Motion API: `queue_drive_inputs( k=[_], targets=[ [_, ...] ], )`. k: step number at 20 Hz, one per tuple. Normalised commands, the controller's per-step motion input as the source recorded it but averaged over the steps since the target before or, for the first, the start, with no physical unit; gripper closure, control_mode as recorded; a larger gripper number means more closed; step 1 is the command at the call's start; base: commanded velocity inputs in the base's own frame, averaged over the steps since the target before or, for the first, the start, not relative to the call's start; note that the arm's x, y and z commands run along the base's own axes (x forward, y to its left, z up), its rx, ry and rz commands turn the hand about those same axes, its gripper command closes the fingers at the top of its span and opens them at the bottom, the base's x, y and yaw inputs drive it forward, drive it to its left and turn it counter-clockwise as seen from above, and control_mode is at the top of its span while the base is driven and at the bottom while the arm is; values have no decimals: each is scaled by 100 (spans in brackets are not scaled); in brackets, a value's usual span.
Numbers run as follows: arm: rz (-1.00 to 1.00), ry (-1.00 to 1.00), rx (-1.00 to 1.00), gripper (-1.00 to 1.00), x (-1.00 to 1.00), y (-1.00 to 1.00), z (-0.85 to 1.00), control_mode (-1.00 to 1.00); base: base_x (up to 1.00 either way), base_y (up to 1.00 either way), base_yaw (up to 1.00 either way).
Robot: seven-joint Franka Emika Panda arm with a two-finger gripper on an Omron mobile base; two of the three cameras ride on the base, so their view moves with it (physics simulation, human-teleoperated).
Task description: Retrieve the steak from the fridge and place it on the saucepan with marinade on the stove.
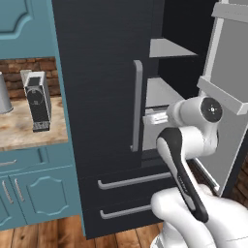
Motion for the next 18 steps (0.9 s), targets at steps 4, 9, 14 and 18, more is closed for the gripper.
queue_drive_inputs(
  k=[4,9,14,18],
  targets=[
    [-16,0,5,-100,38,0,46,-100,0,0,0],
    [-8,0,4,-100,60,0,37,-100,0,0,0],
    [0,2,7,-100,72,0,11,-100,0,0,0],
    [1,1,6,-100,78,0,0,-100,0,0,0]
  ],
)
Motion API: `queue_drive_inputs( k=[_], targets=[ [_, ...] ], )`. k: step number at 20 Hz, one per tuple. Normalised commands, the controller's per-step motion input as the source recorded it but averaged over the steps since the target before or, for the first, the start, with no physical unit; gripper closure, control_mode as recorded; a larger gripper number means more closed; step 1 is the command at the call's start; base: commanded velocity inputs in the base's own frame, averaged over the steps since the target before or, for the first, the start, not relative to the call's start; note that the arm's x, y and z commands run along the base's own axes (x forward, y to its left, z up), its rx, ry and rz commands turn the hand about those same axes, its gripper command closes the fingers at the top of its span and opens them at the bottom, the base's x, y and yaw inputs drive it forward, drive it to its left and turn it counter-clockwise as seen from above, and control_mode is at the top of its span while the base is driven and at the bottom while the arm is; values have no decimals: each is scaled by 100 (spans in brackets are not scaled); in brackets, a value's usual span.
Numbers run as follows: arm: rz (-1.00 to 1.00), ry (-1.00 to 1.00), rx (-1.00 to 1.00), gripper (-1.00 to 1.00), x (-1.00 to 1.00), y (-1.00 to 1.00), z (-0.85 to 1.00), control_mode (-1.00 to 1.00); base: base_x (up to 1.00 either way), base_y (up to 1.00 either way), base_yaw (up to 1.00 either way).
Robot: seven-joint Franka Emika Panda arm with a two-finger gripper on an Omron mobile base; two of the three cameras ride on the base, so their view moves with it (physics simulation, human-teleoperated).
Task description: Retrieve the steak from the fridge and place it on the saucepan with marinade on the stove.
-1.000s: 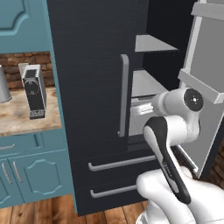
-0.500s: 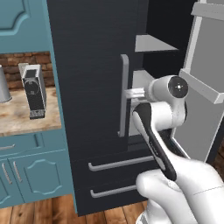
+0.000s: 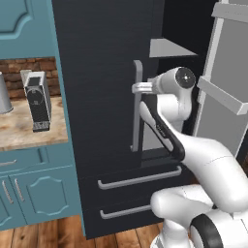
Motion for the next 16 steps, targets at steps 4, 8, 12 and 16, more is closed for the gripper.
queue_drive_inputs(
  k=[4,8,12,16],
  targets=[
    [0,0,2,-100,69,0,-15,-100,0,0,0],
    [0,0,0,-100,65,0,-29,-100,0,0,0],
    [0,0,0,-100,75,0,-20,-100,0,0,0],
    [0,0,0,-100,77,8,-7,-100,0,0,0]
  ],
)
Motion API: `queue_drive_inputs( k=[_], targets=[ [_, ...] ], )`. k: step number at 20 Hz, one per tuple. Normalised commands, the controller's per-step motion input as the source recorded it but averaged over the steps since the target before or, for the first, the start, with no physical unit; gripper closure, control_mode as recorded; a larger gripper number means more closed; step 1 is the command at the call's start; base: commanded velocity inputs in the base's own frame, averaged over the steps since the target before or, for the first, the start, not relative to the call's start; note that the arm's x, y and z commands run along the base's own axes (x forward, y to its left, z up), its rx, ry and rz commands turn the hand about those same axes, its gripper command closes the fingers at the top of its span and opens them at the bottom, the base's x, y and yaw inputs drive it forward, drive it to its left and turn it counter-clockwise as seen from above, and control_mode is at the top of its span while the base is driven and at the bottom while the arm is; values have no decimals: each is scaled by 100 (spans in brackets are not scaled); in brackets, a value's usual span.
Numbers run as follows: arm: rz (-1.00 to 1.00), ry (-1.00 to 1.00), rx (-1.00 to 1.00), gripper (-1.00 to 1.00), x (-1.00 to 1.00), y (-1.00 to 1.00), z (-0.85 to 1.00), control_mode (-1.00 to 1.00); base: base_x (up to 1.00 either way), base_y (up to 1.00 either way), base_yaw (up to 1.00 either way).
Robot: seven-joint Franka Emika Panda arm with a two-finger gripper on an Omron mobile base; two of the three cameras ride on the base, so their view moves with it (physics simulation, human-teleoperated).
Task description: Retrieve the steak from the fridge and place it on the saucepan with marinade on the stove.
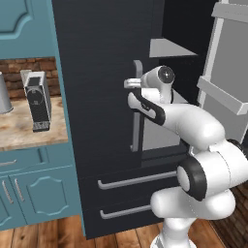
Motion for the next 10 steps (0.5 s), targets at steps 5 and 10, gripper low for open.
queue_drive_inputs(
  k=[5,10],
  targets=[
    [0,0,0,-100,68,22,-13,-100,0,0,0],
    [0,0,0,-100,64,31,-25,-100,0,0,0]
  ],
)
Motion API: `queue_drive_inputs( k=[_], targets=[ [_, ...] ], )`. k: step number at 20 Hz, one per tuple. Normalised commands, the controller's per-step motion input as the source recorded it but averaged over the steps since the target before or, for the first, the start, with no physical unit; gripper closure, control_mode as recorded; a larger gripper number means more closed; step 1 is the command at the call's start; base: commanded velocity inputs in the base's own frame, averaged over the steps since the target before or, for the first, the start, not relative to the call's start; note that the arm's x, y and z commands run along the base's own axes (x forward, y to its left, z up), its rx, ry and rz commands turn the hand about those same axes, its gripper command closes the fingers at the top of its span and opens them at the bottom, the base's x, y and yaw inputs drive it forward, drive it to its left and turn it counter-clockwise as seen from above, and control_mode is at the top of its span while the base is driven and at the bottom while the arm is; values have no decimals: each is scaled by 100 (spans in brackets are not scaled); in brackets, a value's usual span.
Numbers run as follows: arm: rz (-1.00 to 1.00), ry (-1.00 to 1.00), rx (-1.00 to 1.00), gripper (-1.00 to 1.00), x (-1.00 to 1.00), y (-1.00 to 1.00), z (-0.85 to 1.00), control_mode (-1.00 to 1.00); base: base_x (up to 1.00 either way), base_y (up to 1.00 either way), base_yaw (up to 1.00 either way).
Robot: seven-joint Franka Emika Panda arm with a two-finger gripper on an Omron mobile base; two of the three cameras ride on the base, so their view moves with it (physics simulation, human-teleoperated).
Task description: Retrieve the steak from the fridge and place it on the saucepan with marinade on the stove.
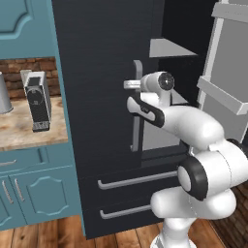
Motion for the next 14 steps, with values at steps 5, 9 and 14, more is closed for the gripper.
queue_drive_inputs(
  k=[5,9,14],
  targets=[
    [0,3,0,100,62,27,-13,-100,0,0,0],
    [-1,7,0,100,21,8,4,-100,0,0,0],
    [0,9,0,100,-47,4,33,-100,0,0,0]
  ],
)
